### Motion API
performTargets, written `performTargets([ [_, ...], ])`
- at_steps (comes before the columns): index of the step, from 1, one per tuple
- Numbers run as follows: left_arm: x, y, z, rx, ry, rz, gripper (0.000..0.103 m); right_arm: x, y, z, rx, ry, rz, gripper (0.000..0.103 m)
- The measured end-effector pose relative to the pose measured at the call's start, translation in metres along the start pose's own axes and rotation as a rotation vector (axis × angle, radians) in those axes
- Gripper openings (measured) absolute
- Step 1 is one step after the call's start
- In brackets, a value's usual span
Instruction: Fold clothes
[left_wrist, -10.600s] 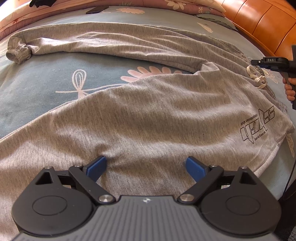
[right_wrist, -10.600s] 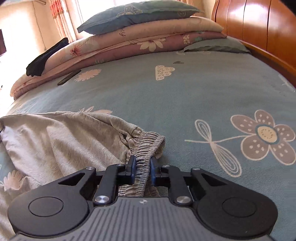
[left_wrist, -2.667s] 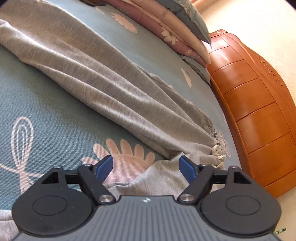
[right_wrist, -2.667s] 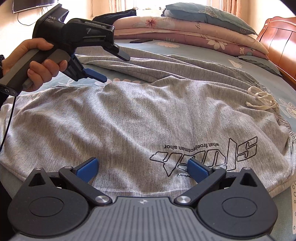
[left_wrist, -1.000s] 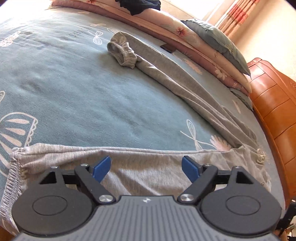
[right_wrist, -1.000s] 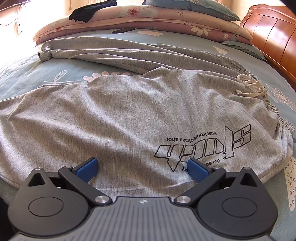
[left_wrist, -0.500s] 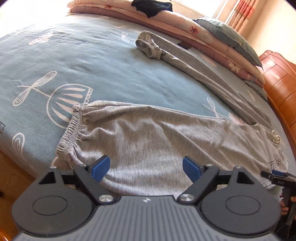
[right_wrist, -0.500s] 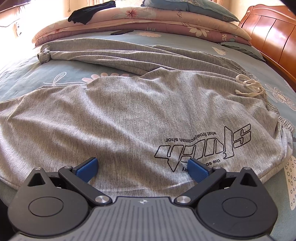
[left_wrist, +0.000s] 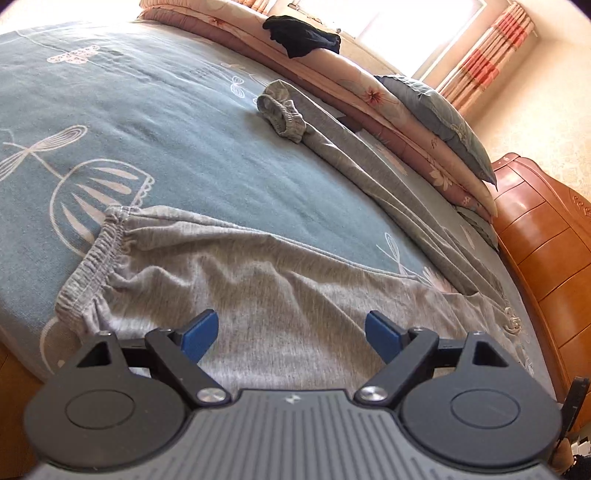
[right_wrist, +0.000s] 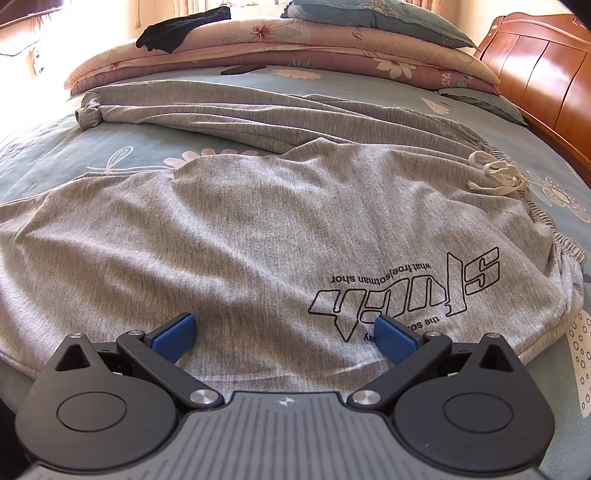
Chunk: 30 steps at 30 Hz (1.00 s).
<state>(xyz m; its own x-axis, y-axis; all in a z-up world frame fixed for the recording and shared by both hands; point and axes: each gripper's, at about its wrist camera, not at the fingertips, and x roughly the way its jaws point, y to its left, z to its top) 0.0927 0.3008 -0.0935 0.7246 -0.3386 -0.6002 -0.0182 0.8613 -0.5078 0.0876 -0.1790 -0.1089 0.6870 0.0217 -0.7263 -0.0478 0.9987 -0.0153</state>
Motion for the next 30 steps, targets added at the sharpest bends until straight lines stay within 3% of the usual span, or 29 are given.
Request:
performTargets([
  [7,0.046,0.021,0.036,0.021,-0.01,0.088,0.087,0.0,0.003,-0.001,0.005,0.0,-0.003,0.103],
  [12,0.053,0.021,0.064,0.025,-0.02,0.147,0.086,0.0,0.002,-0.002,0.004,-0.001,-0.002,0.103],
  [18,0.009,0.001,0.042,0.063,-0.043,0.073,0.087,-0.001,0.001,-0.001,0.003,-0.005,0.0,0.103],
  [21,-0.004,0.002,0.015,0.038,-0.002,0.019,0.089,0.0,0.001,-0.001,0.005,-0.007,-0.001,0.103],
  [22,-0.004,0.005,0.008,0.031,0.012,0.038,0.089,0.0,0.001,-0.001,0.006,-0.008,-0.002,0.103],
  [25,-0.001,0.019,-0.003,0.006,0.019,0.211,0.085,0.0,0.001,-0.001,0.008,-0.011,-0.006,0.103],
  [28,-0.013,0.016,0.002,-0.05,-0.007,0.26,0.085,-0.001,0.001,-0.001,0.006,-0.009,-0.005,0.103],
  [30,-0.021,0.0,0.004,-0.005,-0.021,0.253,0.085,-0.001,0.001,-0.002,0.006,-0.012,-0.004,0.103],
])
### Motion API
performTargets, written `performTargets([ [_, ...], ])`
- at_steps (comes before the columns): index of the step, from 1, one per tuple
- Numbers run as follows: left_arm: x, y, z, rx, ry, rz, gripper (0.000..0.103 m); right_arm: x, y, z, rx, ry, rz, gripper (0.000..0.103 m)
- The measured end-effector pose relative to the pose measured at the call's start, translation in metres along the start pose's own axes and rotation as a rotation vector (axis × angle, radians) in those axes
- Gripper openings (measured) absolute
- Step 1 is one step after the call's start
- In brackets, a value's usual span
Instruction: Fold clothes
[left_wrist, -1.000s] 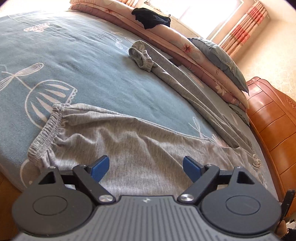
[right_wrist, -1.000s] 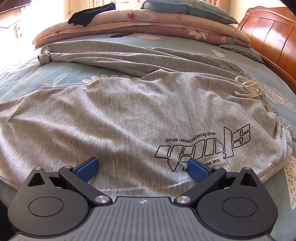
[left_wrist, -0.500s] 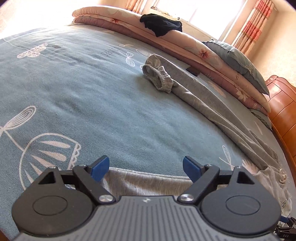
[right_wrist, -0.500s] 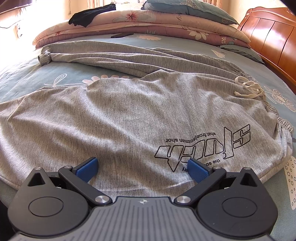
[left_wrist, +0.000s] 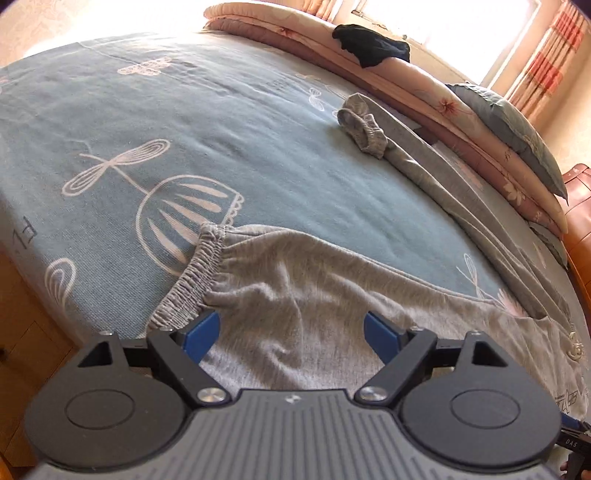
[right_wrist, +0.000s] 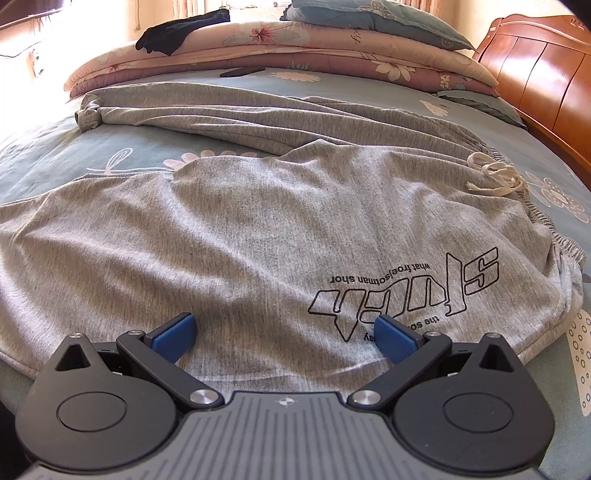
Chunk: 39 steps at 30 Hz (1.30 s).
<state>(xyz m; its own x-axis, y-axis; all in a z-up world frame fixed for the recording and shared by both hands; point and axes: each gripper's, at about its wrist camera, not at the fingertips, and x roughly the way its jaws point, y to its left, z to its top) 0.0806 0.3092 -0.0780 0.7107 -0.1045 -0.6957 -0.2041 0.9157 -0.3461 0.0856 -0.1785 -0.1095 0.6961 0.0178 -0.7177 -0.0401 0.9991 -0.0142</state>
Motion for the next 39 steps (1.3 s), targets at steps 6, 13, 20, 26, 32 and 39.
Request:
performTargets([
  [6,-0.008,-0.073,-0.018,0.241,0.041,-0.147,0.089,-0.003,0.001,-0.006,-0.003,-0.044,-0.008,0.103],
  [13,0.025,-0.113,-0.056,0.358,0.151,-0.139,0.089,-0.025,0.0,0.007,0.006,-0.074,0.049,0.103],
  [20,0.007,-0.096,-0.07,0.297,0.147,-0.101,0.091,-0.009,0.036,0.062,-0.081,-0.07,0.264,0.103],
  [26,0.003,-0.088,-0.069,0.264,0.133,-0.118,0.092,0.043,0.123,0.101,-0.273,0.026,0.407,0.103],
  [32,-0.004,-0.078,-0.072,0.214,0.112,-0.149,0.092,0.1,0.17,0.116,-0.331,0.069,0.29,0.103],
  [39,-0.01,-0.08,-0.073,0.253,0.113,-0.142,0.092,0.094,0.15,0.14,-0.213,0.085,0.309,0.103],
])
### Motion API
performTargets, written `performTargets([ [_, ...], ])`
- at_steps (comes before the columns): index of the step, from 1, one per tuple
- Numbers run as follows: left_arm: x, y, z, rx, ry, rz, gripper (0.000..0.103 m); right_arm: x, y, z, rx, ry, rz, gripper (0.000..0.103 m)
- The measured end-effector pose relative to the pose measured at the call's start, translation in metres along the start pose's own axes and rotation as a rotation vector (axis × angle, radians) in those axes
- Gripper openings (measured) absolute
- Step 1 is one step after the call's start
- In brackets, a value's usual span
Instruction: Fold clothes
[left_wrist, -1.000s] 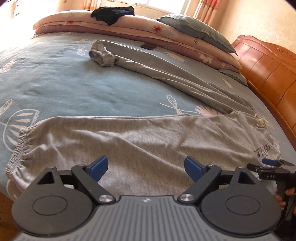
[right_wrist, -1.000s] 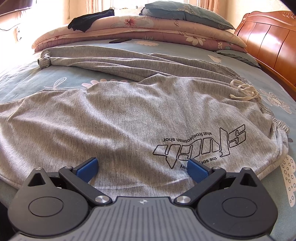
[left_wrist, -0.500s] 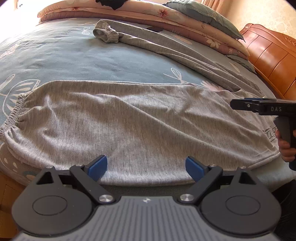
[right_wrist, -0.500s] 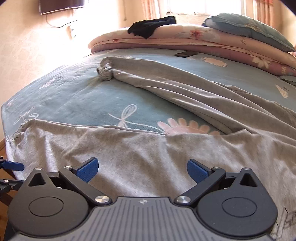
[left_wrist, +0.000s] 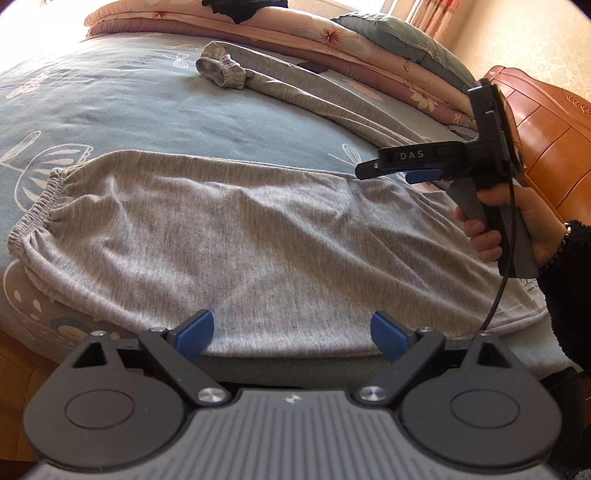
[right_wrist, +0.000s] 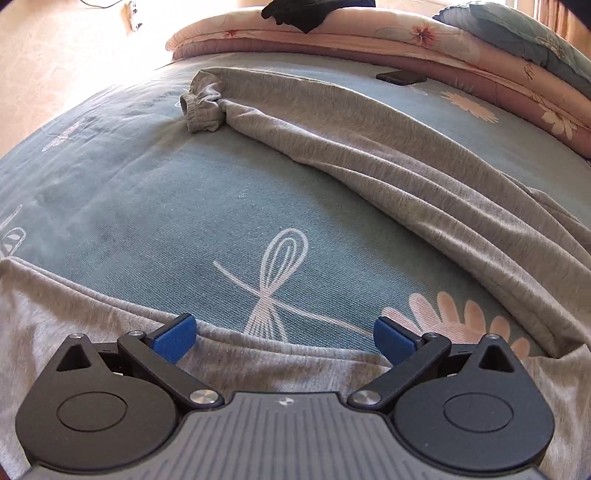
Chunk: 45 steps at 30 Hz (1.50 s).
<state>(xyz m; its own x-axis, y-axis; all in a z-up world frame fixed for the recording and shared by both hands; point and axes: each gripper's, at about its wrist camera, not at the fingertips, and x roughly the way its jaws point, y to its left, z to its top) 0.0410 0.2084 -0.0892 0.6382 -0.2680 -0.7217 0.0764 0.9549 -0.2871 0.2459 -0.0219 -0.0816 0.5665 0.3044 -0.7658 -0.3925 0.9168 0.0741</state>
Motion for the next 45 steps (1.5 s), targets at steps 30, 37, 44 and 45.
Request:
performTargets([
  [30,0.004,-0.047,0.014,0.221,-0.048,0.07,0.093,-0.121,0.033,-0.123,-0.379,-0.023,0.153,0.066],
  [37,-0.012,-0.028,0.008,0.166,-0.066,0.131,0.093,-0.125,0.08,-0.153,-0.684,-0.023,0.223,0.05],
  [44,-0.036,-0.002,-0.003,0.071,-0.087,0.134,0.093,-0.118,0.119,-0.16,-0.86,-0.08,0.225,0.041],
  [45,-0.038,0.002,-0.005,0.044,-0.081,0.119,0.093,-0.116,0.124,-0.16,-0.878,-0.087,0.225,0.041],
])
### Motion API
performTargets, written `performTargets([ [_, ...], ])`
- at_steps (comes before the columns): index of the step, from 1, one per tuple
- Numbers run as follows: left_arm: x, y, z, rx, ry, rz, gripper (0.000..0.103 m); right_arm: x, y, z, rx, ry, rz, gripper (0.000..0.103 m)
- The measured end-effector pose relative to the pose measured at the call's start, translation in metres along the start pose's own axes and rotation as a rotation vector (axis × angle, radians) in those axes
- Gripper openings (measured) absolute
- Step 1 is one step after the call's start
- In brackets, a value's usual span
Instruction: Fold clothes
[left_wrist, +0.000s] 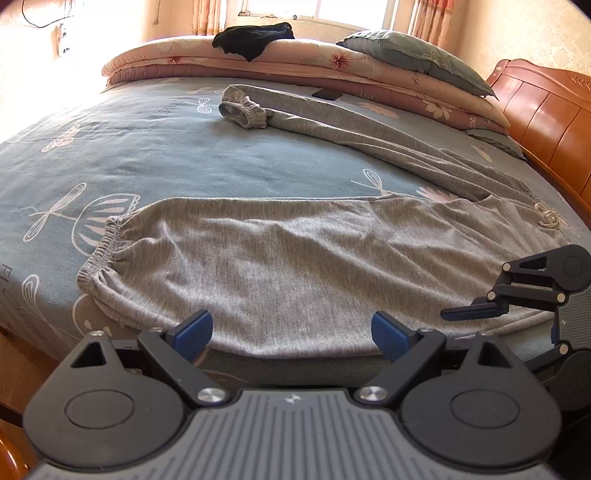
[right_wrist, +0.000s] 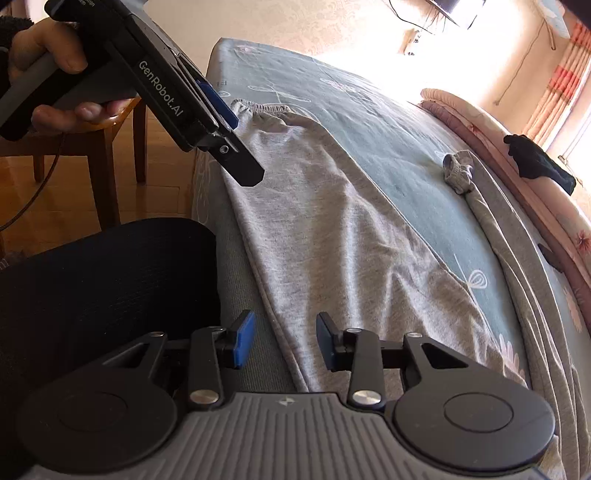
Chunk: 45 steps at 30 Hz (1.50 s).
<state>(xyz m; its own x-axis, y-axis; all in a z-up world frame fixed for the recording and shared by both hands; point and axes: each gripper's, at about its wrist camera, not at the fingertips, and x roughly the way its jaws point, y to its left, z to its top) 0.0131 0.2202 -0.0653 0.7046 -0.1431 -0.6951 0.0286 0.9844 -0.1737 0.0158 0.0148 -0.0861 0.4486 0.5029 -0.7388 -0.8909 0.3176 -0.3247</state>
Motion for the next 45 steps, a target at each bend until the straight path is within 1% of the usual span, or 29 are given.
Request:
performTargets([
  [2,-0.003,0.009,-0.004,-0.078,0.015,-0.055,0.093,0.006,0.006,0.004,-0.045,-0.003,-0.019,0.036],
  [3,-0.004,0.015,-0.006,-0.13,0.02,-0.098,0.093,0.008,0.008,0.006,-0.059,-0.003,-0.026,0.029],
  [4,-0.004,0.02,-0.009,-0.188,0.024,-0.149,0.093,0.009,0.008,0.008,-0.058,0.005,-0.029,0.015],
  [5,-0.003,0.026,-0.011,-0.255,0.03,-0.205,0.093,0.011,0.008,0.01,-0.055,0.019,-0.033,0.009],
  [7,0.001,0.038,-0.017,-0.404,0.046,-0.326,0.093,0.012,0.009,0.012,-0.055,0.018,-0.055,0.005],
  [8,0.004,0.042,-0.019,-0.465,0.055,-0.374,0.093,0.011,0.007,0.014,-0.044,0.008,-0.058,0.004],
  [10,0.014,0.046,-0.021,-0.553,0.08,-0.454,0.093,0.005,0.002,0.016,-0.005,-0.012,-0.047,0.004],
  [11,0.021,0.047,-0.022,-0.588,0.092,-0.48,0.093,0.003,-0.001,0.018,0.013,-0.021,-0.045,0.004],
  [14,0.041,0.046,-0.022,-0.671,0.125,-0.526,0.093,-0.003,-0.01,0.021,0.058,-0.041,-0.051,0.004],
  [16,0.053,0.048,-0.022,-0.74,0.128,-0.552,0.093,-0.006,-0.016,0.023,0.081,-0.048,-0.049,0.004],
  [18,0.063,0.052,-0.023,-0.806,0.112,-0.562,0.093,-0.007,-0.021,0.024,0.099,-0.054,-0.049,0.004],
  [22,0.075,0.062,-0.03,-0.949,0.044,-0.562,0.093,-0.008,-0.025,0.024,0.114,-0.056,-0.043,0.004],
  [24,0.072,0.065,-0.031,-0.969,-0.002,-0.557,0.093,-0.006,-0.023,0.024,0.102,-0.052,-0.048,0.005],
  [25,0.07,0.067,-0.03,-0.971,-0.017,-0.549,0.093,-0.005,-0.021,0.024,0.095,-0.051,-0.053,0.013],
  [26,0.068,0.068,-0.03,-0.974,-0.026,-0.551,0.093,-0.004,-0.02,0.024,0.087,-0.05,-0.058,0.017],
  [28,0.064,0.071,-0.03,-0.983,-0.041,-0.566,0.093,-0.001,-0.011,0.025,0.05,-0.057,-0.089,0.057],
  [29,0.062,0.073,-0.028,-0.985,-0.05,-0.573,0.093,0.002,-0.006,0.027,0.026,-0.062,-0.096,0.063],
  [31,0.059,0.075,-0.026,-0.983,-0.066,-0.582,0.093,0.008,0.005,0.03,-0.024,-0.066,-0.116,0.064],
  [33,0.057,0.077,-0.024,-0.987,-0.077,-0.592,0.093,0.018,0.016,0.035,-0.082,-0.058,-0.157,0.064],
  [35,0.055,0.078,-0.022,-0.987,-0.086,-0.608,0.093,0.029,0.028,0.037,-0.155,-0.043,-0.23,0.064],
  [38,0.054,0.082,-0.024,-0.988,-0.099,-0.604,0.093,0.045,0.044,0.034,-0.298,-0.013,-0.383,0.058],
  [40,0.057,0.084,-0.028,-1.002,-0.099,-0.594,0.093,0.049,0.048,0.031,-0.342,0.012,-0.424,0.046],
  [42,0.063,0.09,-0.033,-1.024,-0.083,-0.562,0.093,0.05,0.048,0.03,-0.344,0.029,-0.44,0.039],
  [44,0.067,0.096,-0.035,-1.036,-0.085,-0.502,0.093,0.05,0.046,0.03,-0.339,0.05,-0.448,0.038],
  [45,0.067,0.099,-0.035,-1.033,-0.095,-0.47,0.093,0.049,0.044,0.029,-0.332,0.062,-0.448,0.032],
])
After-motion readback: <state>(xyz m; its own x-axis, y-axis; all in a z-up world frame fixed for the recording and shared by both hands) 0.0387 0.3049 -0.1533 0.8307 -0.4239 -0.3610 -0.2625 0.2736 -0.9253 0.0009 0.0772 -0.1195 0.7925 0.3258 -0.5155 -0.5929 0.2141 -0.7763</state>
